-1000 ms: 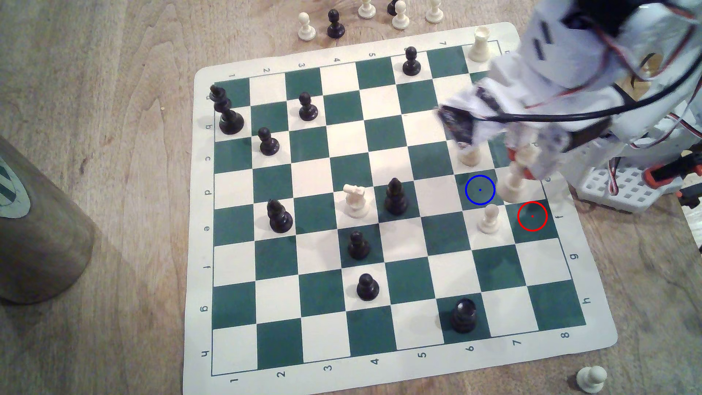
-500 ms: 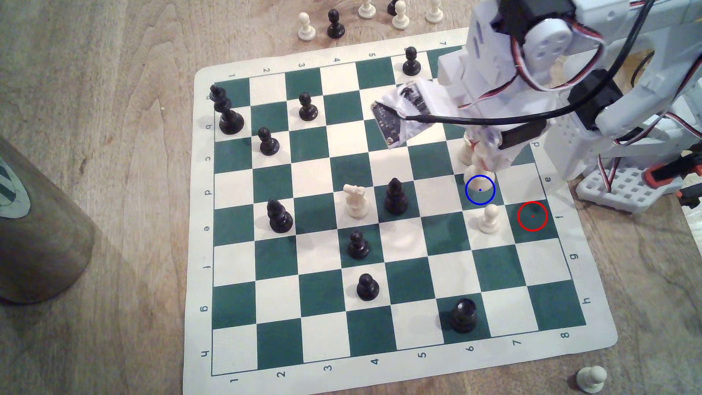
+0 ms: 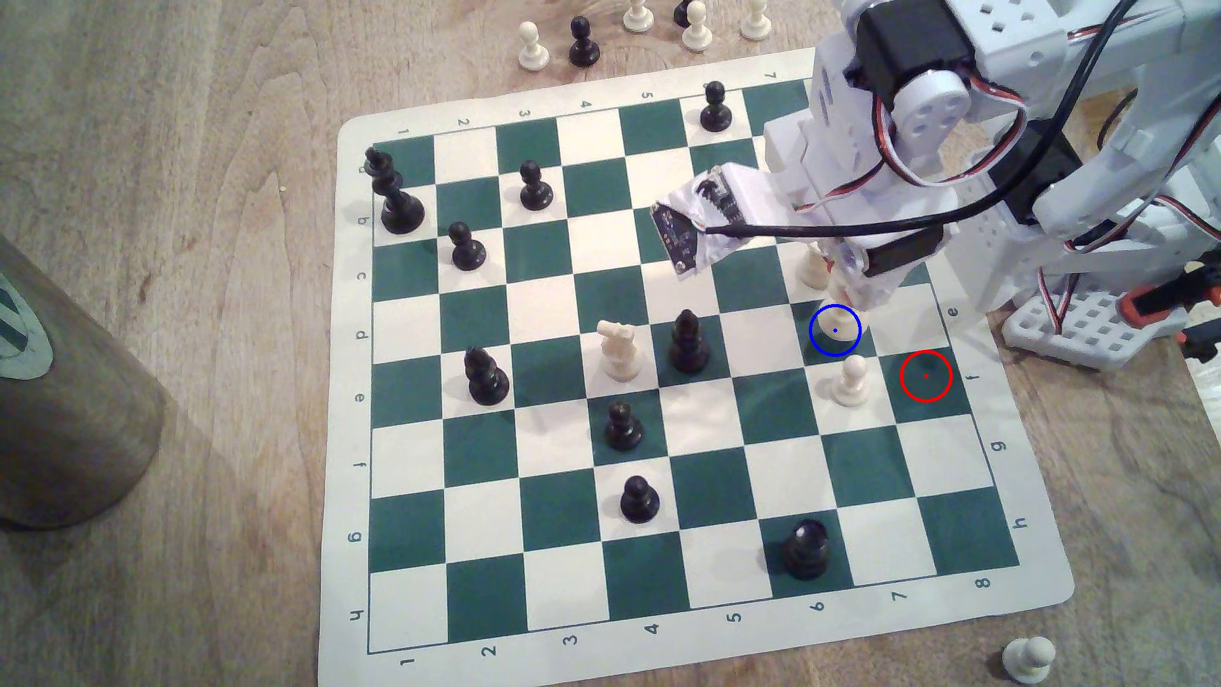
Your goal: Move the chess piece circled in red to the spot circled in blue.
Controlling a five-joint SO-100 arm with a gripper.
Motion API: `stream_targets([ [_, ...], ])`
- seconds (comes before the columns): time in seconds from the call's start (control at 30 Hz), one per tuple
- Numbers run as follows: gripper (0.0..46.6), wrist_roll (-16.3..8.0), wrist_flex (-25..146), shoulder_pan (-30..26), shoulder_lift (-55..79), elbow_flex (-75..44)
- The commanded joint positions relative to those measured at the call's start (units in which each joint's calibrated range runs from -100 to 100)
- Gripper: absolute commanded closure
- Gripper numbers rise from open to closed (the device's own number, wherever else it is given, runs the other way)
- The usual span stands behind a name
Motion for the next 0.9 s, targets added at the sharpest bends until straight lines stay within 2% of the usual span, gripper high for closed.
stream_targets([
  [0.0, 46.0, -0.24, -1.80, 0.39, -0.29, 0.67],
  [0.87, 46.0, 0.00, -5.24, 2.42, 0.47, 3.85],
])
